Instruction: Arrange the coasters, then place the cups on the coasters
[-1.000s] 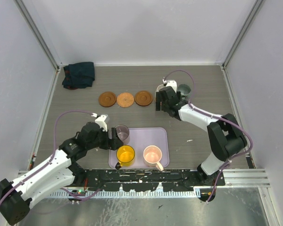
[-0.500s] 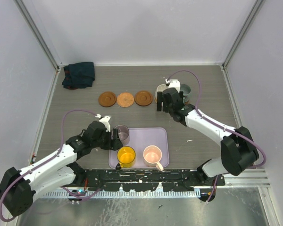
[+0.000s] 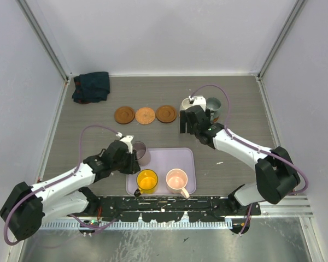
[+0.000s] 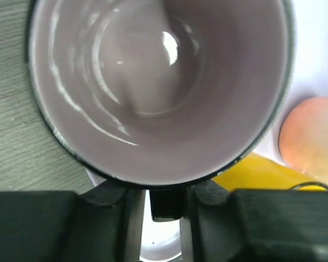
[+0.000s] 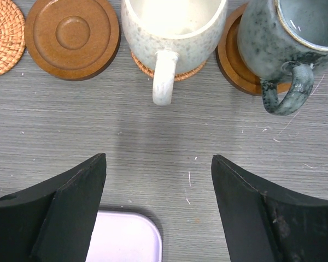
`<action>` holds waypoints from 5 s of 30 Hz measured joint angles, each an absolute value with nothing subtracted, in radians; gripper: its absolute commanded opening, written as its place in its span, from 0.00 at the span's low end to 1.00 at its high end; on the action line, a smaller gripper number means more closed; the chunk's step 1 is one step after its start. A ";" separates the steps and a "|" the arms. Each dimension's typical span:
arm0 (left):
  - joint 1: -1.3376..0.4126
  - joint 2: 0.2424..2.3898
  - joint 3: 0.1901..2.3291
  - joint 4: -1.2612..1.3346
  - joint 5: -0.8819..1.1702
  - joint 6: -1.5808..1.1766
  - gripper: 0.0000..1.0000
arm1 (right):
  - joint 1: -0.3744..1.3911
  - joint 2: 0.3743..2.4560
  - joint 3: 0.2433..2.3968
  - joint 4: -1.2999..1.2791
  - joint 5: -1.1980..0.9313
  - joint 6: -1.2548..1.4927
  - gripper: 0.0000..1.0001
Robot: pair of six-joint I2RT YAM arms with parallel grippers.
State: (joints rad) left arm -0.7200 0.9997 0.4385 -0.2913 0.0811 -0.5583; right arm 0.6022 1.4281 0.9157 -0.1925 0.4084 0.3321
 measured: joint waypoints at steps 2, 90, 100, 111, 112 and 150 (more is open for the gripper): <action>-0.726 1.006 0.445 -0.284 0.059 -0.558 0.07 | 0.608 1.428 0.916 -0.192 0.408 0.333 0.82; -0.724 2.209 1.802 -0.572 -0.344 -0.536 0.00 | 0.751 1.087 0.749 -0.274 0.597 0.398 0.75; -0.724 2.209 1.802 -0.569 -0.355 -0.543 0.33 | 0.751 1.087 0.749 -0.274 0.591 0.399 0.75; -0.724 2.204 1.753 -0.527 -0.376 -0.543 0.71 | 0.752 1.087 0.749 -0.274 0.575 0.400 0.76; -0.724 2.199 1.744 -0.525 -0.376 -0.543 0.77 | 0.752 1.087 0.749 -0.274 0.574 0.400 0.75; -0.923 0.923 0.801 -0.515 -0.231 -0.497 0.98 | 0.672 1.148 0.777 -0.252 0.643 0.364 1.00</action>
